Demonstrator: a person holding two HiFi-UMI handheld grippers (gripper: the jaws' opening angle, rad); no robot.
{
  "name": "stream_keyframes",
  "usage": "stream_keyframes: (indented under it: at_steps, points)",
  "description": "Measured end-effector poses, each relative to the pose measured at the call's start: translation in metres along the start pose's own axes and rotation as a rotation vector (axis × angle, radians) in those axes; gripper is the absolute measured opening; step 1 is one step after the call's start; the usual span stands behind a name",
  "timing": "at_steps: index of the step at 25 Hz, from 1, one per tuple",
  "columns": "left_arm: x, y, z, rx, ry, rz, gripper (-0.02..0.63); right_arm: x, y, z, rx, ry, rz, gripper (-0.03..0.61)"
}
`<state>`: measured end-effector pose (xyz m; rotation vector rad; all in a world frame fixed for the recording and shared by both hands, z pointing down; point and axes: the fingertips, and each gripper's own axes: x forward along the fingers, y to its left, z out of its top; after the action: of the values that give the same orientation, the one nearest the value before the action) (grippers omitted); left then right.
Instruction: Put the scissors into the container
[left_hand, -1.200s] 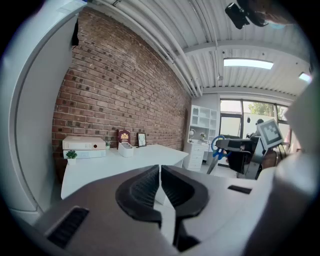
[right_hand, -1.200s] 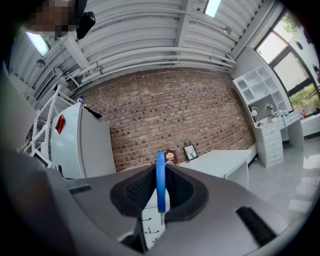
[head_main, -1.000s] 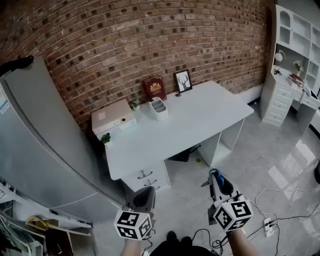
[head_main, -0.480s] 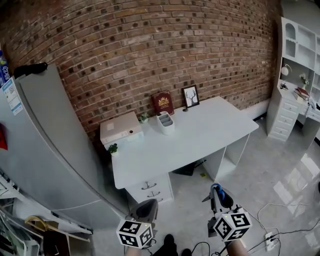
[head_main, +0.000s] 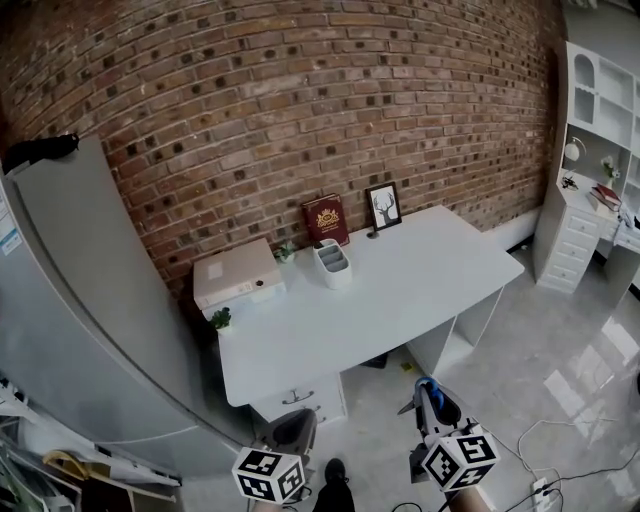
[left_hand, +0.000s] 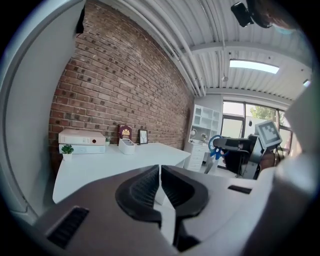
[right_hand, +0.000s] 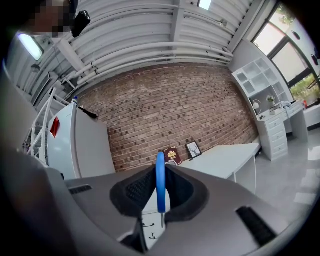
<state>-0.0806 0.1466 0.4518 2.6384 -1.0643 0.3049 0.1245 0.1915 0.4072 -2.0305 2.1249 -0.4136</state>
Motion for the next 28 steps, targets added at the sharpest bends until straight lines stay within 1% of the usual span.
stream_keyframes:
  at_steps: [8, 13, 19, 25, 28]
  points:
    - [0.078, 0.078, 0.034, -0.017, 0.002, -0.032, 0.02, 0.119, 0.001, 0.009, -0.002, 0.003, -0.018, 0.049]
    - [0.123, 0.126, 0.058, -0.008, -0.001, -0.055, 0.02, 0.188, 0.001, 0.016, -0.003, -0.013, -0.042, 0.049]
    - [0.161, 0.165, 0.077, -0.015, 0.006, -0.072, 0.02, 0.245, -0.007, 0.025, 0.008, -0.029, -0.079, 0.049]
    - [0.193, 0.189, 0.081, -0.03, 0.023, -0.07, 0.02, 0.284, -0.021, 0.026, 0.015, -0.024, -0.102, 0.049]
    - [0.211, 0.201, 0.085, -0.039, 0.022, -0.06, 0.02, 0.305, -0.028, 0.027, 0.016, -0.024, -0.098, 0.048]
